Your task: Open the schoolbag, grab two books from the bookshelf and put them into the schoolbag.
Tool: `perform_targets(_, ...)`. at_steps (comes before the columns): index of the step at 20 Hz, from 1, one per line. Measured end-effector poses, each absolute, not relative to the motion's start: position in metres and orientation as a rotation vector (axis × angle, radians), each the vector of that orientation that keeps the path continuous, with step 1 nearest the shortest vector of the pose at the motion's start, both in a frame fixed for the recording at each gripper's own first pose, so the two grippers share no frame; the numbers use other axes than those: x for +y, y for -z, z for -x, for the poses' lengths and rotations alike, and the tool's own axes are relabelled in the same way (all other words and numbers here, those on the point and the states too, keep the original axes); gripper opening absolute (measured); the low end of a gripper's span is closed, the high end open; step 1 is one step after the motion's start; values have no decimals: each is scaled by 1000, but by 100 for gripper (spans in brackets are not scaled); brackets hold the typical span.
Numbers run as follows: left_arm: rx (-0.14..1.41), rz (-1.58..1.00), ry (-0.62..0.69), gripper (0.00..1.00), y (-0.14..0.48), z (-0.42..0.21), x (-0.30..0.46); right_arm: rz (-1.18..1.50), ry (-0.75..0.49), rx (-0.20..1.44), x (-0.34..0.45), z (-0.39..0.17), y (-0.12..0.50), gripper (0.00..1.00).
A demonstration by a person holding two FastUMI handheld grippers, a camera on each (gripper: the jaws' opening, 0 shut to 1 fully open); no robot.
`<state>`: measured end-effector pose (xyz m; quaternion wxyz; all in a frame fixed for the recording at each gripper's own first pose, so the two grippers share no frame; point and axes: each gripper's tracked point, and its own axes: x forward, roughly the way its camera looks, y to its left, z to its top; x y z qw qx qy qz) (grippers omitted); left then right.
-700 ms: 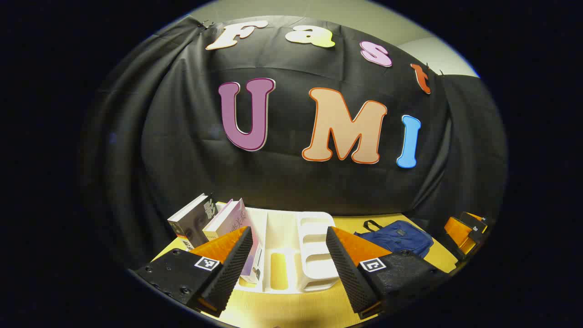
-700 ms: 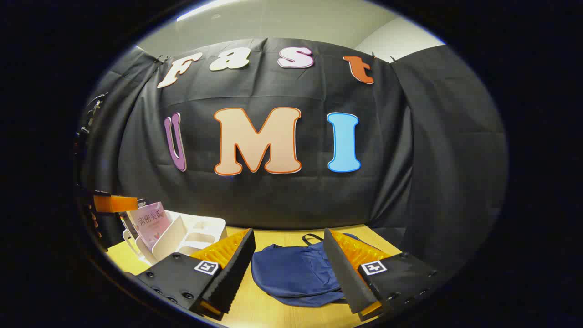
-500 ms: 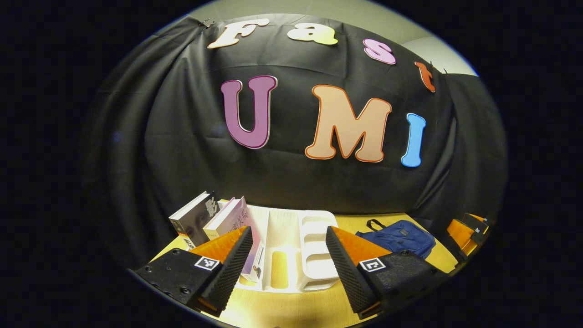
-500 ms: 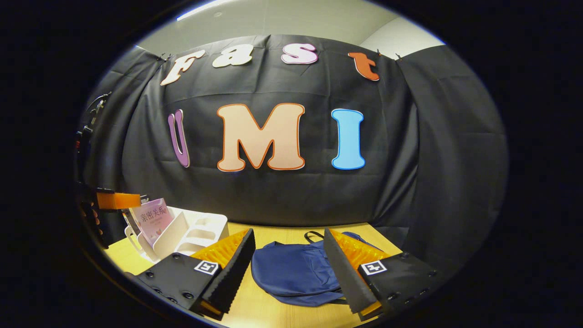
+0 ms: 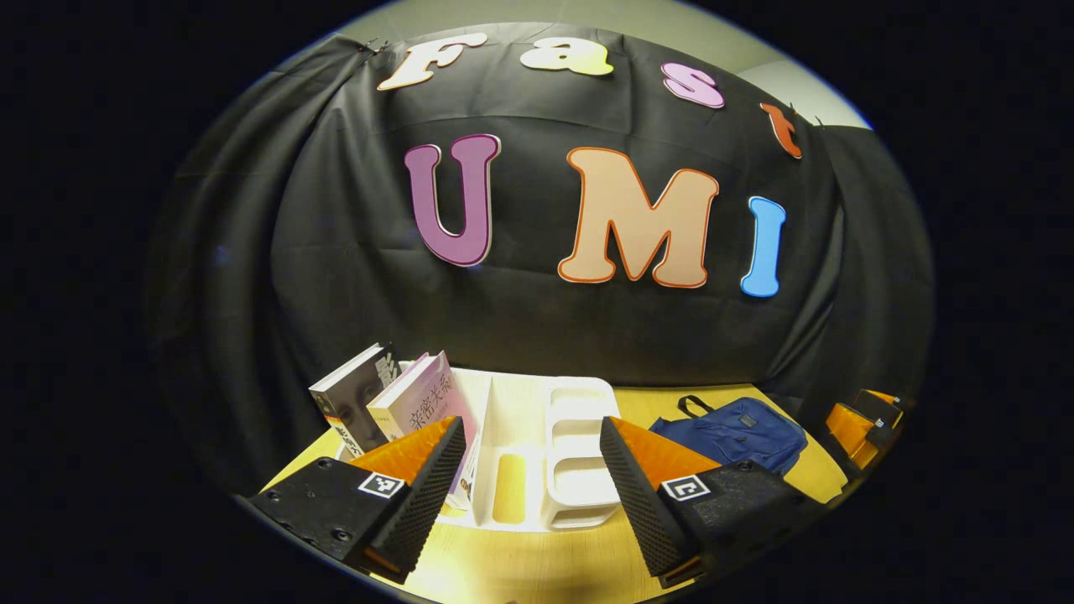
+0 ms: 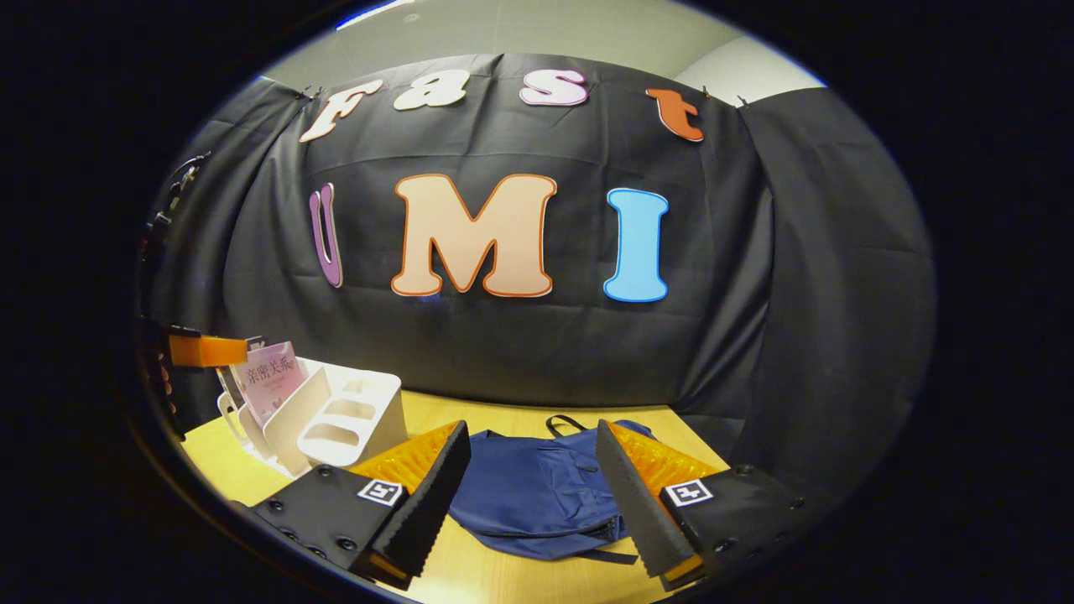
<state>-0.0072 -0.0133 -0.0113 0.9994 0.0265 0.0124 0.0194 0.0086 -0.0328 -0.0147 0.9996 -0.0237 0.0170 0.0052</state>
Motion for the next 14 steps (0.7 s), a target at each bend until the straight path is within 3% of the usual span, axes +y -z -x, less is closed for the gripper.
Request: perform_targets(14,70,-67,-166,95,28,27,15,350,-35,156,-53,-29,89,99)
